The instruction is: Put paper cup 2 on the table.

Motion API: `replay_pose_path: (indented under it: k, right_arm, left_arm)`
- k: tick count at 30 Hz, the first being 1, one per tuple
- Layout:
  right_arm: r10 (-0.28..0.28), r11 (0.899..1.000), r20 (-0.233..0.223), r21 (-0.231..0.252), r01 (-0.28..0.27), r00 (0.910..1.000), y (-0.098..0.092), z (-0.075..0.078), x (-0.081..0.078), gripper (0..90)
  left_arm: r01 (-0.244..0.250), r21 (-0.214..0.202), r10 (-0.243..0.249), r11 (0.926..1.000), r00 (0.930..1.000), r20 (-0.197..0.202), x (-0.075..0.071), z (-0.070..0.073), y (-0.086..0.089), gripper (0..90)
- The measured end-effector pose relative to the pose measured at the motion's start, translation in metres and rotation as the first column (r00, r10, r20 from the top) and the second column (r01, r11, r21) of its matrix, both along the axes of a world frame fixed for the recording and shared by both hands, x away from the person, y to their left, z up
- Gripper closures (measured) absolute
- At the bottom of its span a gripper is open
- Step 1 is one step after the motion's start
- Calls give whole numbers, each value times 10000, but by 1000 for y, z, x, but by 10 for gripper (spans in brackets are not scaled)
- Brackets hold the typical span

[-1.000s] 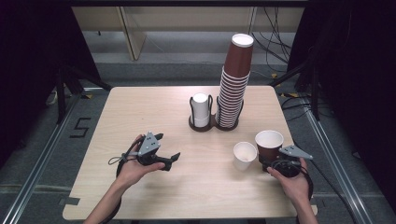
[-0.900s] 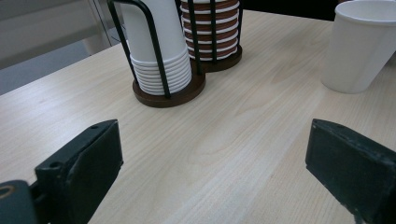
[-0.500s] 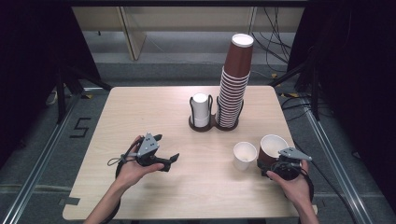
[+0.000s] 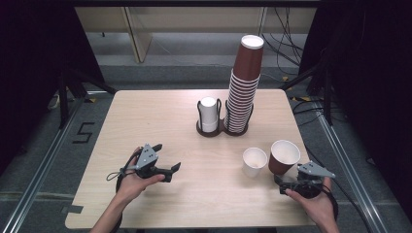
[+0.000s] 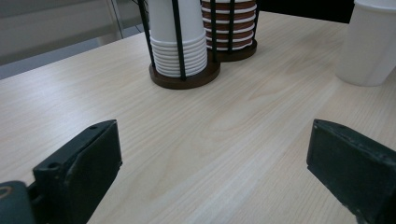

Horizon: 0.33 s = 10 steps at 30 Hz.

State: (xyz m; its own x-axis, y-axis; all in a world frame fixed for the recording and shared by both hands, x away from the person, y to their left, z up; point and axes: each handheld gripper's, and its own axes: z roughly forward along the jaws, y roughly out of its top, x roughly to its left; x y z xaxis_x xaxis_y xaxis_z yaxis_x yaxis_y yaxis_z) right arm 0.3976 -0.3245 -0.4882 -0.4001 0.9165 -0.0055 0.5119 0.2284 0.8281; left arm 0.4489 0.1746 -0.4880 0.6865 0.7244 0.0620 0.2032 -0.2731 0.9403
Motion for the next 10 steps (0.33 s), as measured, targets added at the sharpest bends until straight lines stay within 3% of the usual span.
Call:
replay_pose_path:
  k: [3,8,10]
  right_arm:
    - [-56,9999,-118,158,58,9999,0,-1,-12,5]
    - [120,9999,357,-20,-119,9993,-2,-2,-21,5]
    - [85,9995,250,306,-92,9997,-1,-3,-24,5]
  left_arm:
    - [-155,-51,155,9999,9999,-6,-2,-4,5,28]
    - [-290,-137,290,9995,9996,30,-4,-8,8,27]
    - [-301,-113,301,9995,9995,-1,-6,-9,8,28]
